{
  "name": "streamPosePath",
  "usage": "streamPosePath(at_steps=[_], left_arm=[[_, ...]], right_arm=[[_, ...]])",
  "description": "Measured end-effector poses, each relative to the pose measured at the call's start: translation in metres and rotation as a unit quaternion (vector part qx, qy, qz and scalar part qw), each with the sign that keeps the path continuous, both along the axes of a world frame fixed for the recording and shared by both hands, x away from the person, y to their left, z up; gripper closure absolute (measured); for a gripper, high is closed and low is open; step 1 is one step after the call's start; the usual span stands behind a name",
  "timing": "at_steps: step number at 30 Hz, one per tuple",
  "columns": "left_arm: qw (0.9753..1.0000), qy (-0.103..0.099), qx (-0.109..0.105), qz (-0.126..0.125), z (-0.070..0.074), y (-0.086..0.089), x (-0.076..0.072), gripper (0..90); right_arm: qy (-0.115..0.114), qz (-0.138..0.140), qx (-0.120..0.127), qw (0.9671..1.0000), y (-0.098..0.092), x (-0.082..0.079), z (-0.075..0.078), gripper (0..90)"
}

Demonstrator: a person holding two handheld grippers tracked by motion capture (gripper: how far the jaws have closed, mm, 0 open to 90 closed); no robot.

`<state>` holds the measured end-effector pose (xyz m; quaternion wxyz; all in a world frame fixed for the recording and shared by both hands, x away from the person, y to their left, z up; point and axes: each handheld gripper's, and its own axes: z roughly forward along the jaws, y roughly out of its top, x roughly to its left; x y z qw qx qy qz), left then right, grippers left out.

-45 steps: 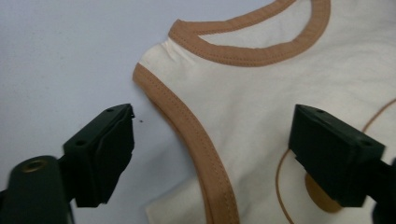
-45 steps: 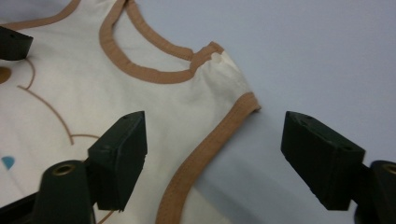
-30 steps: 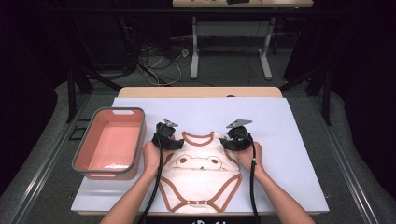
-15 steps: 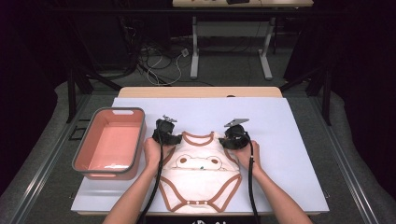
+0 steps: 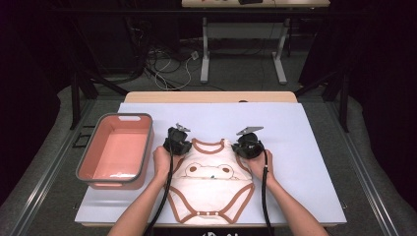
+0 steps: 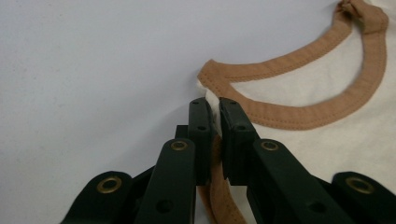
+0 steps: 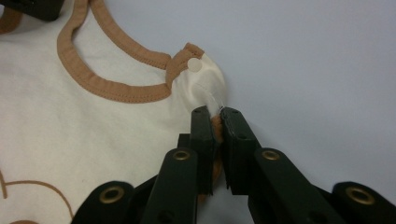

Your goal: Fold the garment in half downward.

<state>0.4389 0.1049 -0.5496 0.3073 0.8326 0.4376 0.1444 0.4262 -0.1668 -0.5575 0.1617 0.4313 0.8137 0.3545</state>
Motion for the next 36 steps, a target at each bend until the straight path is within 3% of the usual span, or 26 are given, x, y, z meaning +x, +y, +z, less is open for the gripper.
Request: streamPosePath(at_steps=[6, 21, 29, 36], left_arm=[[0.9994, -0.030, -0.018, -0.004, 0.012, 0.001, -0.014, 83.8], [0.9960, -0.072, -0.052, -0.013, 0.033, 0.012, -0.046, 83.4], [0.9935, -0.087, -0.071, -0.020, 0.037, 0.017, -0.063, 83.1], [0.9928, -0.090, -0.074, -0.029, 0.037, 0.022, -0.075, 82.4]], right_arm=[[-0.020, 0.005, 0.008, 0.9998, -0.002, -0.009, 0.011, 84.5], [-0.061, 0.033, 0.022, 0.9973, -0.005, -0.039, 0.039, 84.4], [-0.064, 0.042, 0.026, 0.9968, -0.010, -0.053, 0.045, 84.4], [-0.063, 0.050, 0.028, 0.9964, -0.013, -0.062, 0.046, 84.4]])
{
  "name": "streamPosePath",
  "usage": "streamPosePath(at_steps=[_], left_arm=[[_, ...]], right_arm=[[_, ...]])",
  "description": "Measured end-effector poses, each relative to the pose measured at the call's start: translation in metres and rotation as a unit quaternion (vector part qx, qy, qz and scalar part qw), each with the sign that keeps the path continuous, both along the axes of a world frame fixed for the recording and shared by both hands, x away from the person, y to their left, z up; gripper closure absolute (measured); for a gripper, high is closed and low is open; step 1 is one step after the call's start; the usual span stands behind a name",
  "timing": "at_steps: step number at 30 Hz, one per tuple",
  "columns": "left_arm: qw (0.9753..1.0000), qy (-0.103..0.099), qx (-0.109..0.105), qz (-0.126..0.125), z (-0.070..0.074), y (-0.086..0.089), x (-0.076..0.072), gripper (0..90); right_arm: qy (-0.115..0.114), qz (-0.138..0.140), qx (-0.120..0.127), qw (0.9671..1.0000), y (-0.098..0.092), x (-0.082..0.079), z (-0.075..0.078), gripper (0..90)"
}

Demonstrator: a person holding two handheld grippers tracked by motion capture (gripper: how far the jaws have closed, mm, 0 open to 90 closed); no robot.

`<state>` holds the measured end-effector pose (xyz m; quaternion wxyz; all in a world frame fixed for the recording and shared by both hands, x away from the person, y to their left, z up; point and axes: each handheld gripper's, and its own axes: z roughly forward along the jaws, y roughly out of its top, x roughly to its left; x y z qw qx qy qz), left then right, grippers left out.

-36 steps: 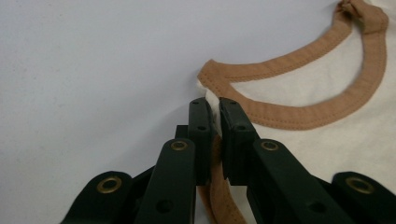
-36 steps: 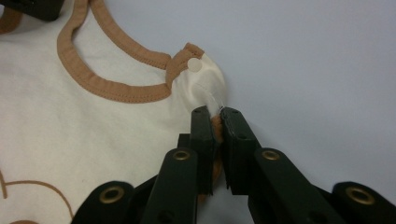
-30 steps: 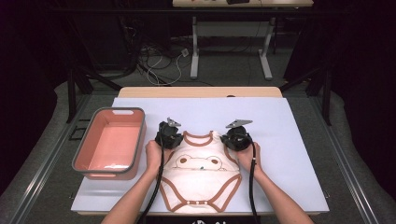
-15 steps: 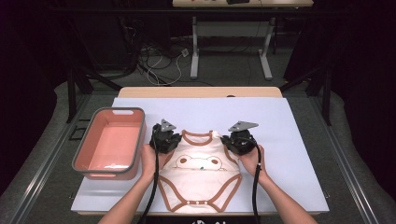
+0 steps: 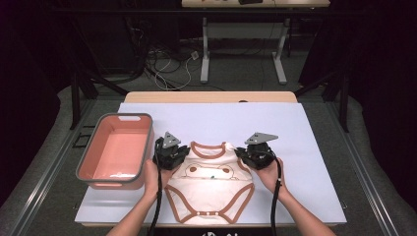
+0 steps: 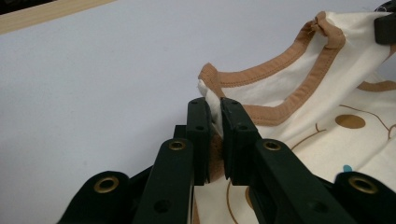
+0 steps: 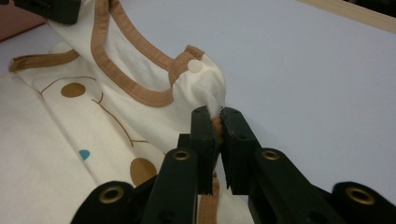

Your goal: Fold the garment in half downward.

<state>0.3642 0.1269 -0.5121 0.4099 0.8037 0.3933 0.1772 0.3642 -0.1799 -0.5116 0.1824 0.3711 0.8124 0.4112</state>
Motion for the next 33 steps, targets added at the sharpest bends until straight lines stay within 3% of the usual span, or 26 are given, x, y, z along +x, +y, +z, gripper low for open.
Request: streamPosePath(at_steps=[19, 33], left_arm=[[0.9997, -0.010, -0.003, -0.024, 0.004, 0.011, -0.037, 81.9], [0.9995, -0.003, 0.000, -0.030, 0.001, 0.018, -0.058, 81.8]], right_arm=[[-0.007, 0.034, -0.003, 0.9994, 0.002, -0.037, 0.007, 84.4], [-0.008, 0.052, -0.006, 0.9986, 0.002, -0.059, 0.011, 84.5]])
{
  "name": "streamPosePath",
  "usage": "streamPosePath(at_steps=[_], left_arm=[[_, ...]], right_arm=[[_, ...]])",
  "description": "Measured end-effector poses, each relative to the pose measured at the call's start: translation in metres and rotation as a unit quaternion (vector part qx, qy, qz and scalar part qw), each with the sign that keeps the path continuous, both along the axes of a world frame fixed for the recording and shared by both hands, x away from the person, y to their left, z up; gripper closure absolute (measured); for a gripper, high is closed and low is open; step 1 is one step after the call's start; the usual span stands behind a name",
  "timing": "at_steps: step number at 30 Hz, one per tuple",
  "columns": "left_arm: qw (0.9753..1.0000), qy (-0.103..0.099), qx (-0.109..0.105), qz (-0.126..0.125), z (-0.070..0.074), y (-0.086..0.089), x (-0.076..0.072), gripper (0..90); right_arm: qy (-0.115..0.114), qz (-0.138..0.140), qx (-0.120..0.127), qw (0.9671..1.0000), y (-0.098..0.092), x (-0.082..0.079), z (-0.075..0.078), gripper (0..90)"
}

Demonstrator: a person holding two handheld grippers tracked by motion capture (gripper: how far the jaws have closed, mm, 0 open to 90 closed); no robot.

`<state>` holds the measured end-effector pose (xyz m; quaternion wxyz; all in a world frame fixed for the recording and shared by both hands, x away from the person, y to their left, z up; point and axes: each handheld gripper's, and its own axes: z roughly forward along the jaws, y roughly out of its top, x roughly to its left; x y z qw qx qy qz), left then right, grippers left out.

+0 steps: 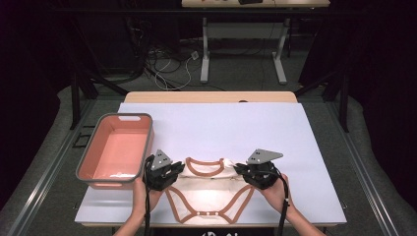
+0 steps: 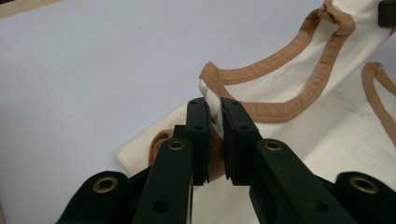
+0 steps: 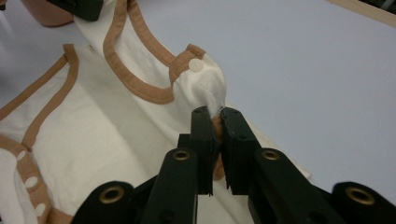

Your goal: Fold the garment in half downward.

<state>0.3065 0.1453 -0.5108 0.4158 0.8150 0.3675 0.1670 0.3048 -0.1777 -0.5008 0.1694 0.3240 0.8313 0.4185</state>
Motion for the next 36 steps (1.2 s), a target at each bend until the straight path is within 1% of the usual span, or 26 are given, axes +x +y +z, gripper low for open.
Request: streamPosePath(at_steps=[4, 10, 15, 16, 23, 24, 25, 27, 29, 31, 34, 36], left_arm=[[1.0000, -0.001, 0.003, -0.007, 0.000, 0.001, -0.006, 81.9], [0.9999, 0.005, 0.000, -0.015, 0.000, 0.004, -0.016, 81.8], [0.9997, 0.009, 0.009, -0.020, -0.001, 0.007, -0.023, 81.7], [0.9997, 0.010, 0.006, -0.020, -0.001, 0.007, -0.024, 81.7], [0.9993, 0.016, 0.012, -0.032, -0.002, 0.008, -0.035, 81.7], [0.9993, 0.015, 0.013, -0.032, -0.002, 0.008, -0.036, 81.7], [0.9992, 0.016, 0.014, -0.034, -0.003, 0.009, -0.037, 81.7], [0.9991, 0.020, 0.013, -0.035, -0.004, 0.009, -0.039, 81.7], [0.9990, 0.021, 0.016, -0.036, -0.004, 0.010, -0.041, 81.7], [0.9990, 0.023, 0.013, -0.035, -0.004, 0.011, -0.043, 81.7], [0.9989, 0.025, 0.014, -0.038, -0.005, 0.012, -0.047, 81.7], [0.9986, 0.028, 0.018, -0.041, -0.006, 0.012, -0.049, 81.6]], right_arm=[[0.001, 0.005, 0.000, 1.0000, 0.000, -0.006, 0.001, 84.5], [0.004, 0.012, 0.000, 0.9999, -0.001, -0.016, 0.001, 84.5], [0.007, 0.021, -0.001, 0.9998, -0.001, -0.024, 0.001, 84.5], [0.008, 0.022, -0.002, 0.9997, -0.001, -0.025, 0.001, 84.5], [0.011, 0.029, -0.005, 0.9995, -0.001, -0.033, 0.000, 84.5], [0.013, 0.030, -0.006, 0.9994, -0.001, -0.035, 0.000, 84.5], [0.013, 0.031, -0.004, 0.9994, -0.001, -0.036, 0.000, 84.5], [0.013, 0.035, -0.009, 0.9993, 0.000, -0.039, -0.001, 84.5], [0.015, 0.037, -0.008, 0.9992, 0.001, -0.040, -0.002, 84.5], [0.015, 0.040, -0.008, 0.9991, 0.001, -0.043, -0.002, 84.5], [0.017, 0.041, -0.007, 0.9990, 0.002, -0.045, -0.001, 84.5], [0.018, 0.044, -0.009, 0.9988, 0.002, -0.047, -0.002, 84.5]])
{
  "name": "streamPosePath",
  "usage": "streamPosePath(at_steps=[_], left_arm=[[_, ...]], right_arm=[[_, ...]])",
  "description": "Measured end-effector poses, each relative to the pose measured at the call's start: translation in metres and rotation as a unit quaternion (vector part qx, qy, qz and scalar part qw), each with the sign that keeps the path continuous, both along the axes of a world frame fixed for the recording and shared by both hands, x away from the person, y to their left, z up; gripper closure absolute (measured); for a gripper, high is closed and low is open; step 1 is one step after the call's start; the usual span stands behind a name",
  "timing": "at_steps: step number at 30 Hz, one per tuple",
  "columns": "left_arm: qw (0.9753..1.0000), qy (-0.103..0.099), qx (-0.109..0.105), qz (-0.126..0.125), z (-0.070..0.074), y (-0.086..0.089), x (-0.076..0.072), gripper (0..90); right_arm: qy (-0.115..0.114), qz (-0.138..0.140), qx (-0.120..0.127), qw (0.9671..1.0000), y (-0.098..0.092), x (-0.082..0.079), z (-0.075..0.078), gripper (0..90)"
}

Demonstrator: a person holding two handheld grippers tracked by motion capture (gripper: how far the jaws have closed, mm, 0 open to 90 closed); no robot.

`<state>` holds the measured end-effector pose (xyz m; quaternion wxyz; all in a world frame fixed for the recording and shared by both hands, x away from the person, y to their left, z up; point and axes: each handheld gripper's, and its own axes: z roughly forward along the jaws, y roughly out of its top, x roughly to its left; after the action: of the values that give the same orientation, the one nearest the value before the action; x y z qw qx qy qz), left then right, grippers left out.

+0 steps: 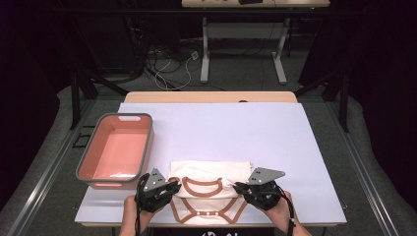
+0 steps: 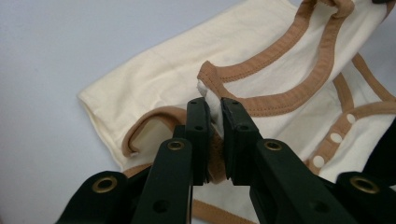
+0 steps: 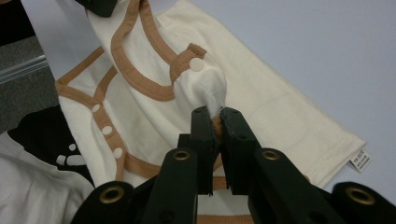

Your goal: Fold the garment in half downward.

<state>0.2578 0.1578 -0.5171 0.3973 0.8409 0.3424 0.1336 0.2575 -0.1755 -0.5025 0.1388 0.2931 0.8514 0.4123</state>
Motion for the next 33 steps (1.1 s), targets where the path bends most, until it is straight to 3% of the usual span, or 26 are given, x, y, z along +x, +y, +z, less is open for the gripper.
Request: streamPosePath(at_steps=[15, 27, 30, 33], left_arm=[[0.9989, 0.037, 0.025, -0.017, -0.011, 0.000, -0.009, 80.5], [0.9944, 0.089, 0.051, -0.026, -0.023, -0.002, -0.007, 79.8], [0.9932, 0.098, 0.056, -0.030, -0.023, -0.002, -0.008, 79.3], [0.9935, 0.092, 0.059, -0.031, -0.020, -0.002, -0.009, 73.3]], right_arm=[[0.031, 0.007, -0.026, 0.9991, 0.003, -0.006, -0.017, 84.1], [0.061, 0.003, -0.058, 0.9965, 0.005, 0.000, -0.033, 83.2], [0.064, 0.004, -0.067, 0.9957, 0.005, 0.002, -0.034, 81.4], [0.077, 0.007, -0.071, 0.9945, 0.004, 0.004, -0.035, 73.4]])
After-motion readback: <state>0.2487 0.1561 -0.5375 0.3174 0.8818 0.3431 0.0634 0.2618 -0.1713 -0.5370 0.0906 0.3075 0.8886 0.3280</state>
